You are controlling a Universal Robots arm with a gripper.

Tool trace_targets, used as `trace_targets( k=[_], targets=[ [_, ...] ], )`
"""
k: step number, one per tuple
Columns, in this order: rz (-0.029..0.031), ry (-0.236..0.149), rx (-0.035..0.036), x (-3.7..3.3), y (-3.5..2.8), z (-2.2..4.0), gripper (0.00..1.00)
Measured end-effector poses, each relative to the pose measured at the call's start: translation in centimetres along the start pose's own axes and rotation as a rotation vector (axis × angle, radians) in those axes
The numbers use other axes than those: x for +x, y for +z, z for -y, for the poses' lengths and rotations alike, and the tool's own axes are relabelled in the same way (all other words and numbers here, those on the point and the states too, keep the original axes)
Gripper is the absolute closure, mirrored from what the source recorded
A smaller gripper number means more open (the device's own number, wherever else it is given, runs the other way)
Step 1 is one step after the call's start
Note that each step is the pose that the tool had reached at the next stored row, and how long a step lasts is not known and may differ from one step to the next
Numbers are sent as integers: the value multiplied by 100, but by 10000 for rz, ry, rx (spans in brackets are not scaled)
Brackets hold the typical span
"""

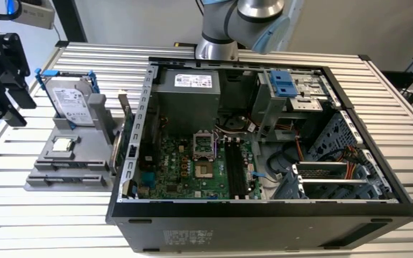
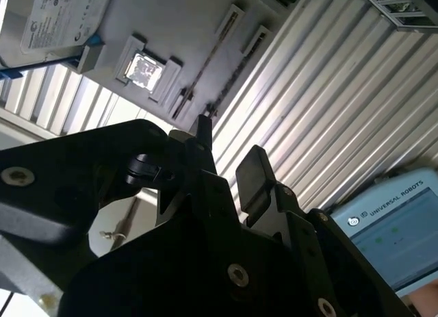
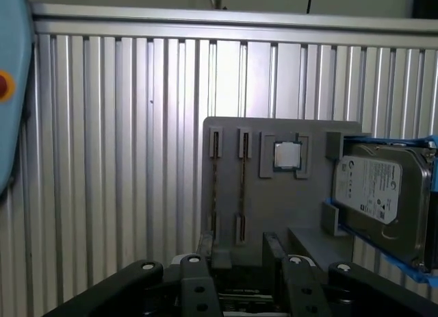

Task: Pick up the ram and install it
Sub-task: 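Pick up the ram and move it above insertion slot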

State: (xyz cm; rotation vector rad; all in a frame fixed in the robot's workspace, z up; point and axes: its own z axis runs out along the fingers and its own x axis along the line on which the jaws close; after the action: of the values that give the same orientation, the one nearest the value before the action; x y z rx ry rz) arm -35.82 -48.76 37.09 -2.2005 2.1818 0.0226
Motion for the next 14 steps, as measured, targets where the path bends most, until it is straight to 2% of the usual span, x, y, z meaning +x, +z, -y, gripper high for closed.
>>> trace_targets(
  k=[14],
  targets=[
    [0,0,0,2,46,-1,0]
  ],
)
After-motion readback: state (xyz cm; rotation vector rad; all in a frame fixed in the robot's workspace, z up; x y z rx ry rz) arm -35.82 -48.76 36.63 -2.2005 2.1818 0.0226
